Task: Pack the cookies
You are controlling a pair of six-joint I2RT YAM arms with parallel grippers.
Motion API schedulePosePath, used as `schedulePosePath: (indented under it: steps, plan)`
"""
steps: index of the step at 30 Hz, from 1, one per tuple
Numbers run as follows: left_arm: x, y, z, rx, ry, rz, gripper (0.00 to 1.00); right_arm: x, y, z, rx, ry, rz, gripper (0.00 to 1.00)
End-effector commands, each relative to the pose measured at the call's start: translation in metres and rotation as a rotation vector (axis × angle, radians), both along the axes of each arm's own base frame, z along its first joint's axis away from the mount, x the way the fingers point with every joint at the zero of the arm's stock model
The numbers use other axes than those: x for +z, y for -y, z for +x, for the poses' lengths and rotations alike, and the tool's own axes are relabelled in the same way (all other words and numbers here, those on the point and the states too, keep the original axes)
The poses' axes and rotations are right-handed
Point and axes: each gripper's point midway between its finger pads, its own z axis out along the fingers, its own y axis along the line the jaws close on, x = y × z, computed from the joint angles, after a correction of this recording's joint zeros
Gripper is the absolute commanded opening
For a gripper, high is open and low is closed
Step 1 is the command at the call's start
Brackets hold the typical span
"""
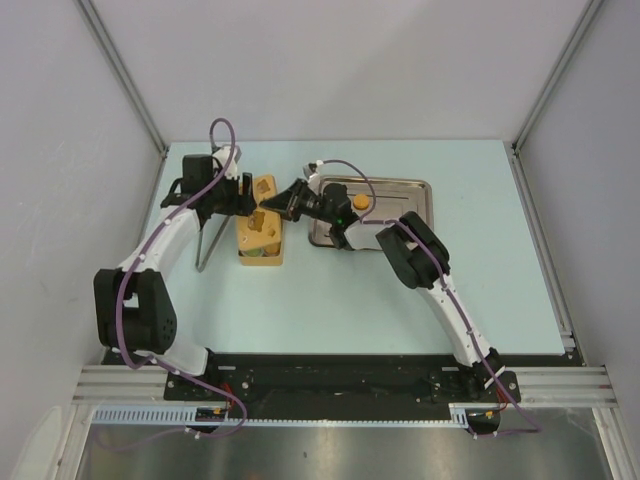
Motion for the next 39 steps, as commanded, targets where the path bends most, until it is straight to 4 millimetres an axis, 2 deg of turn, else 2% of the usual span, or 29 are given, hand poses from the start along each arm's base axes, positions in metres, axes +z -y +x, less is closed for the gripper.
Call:
schedulePosePath:
  steps: [1,10,18,25,33,39]
  plan:
    - [0.007,-0.007,0.005,0.020,0.057,0.020,0.76,0.036,0.006,0.014,-0.053,0.054,0.120,0.00]
    - [-0.005,-0.010,0.004,0.026,0.037,0.036,0.76,0.016,0.008,0.014,-0.063,0.005,0.111,0.00]
    - [-0.012,-0.006,0.008,0.010,0.018,0.019,0.77,-0.006,0.011,0.003,-0.063,-0.027,0.067,0.00]
    - [-0.020,-0.004,0.009,0.006,-0.003,0.013,0.76,-0.012,0.012,-0.003,-0.064,-0.022,0.043,0.01]
    - [-0.028,-0.003,0.008,0.006,-0.023,0.008,0.76,-0.019,0.009,-0.007,-0.056,-0.017,0.007,0.09]
    - [-0.036,-0.002,0.007,-0.001,-0.044,0.003,0.76,-0.016,0.008,-0.009,-0.046,0.011,-0.023,0.25]
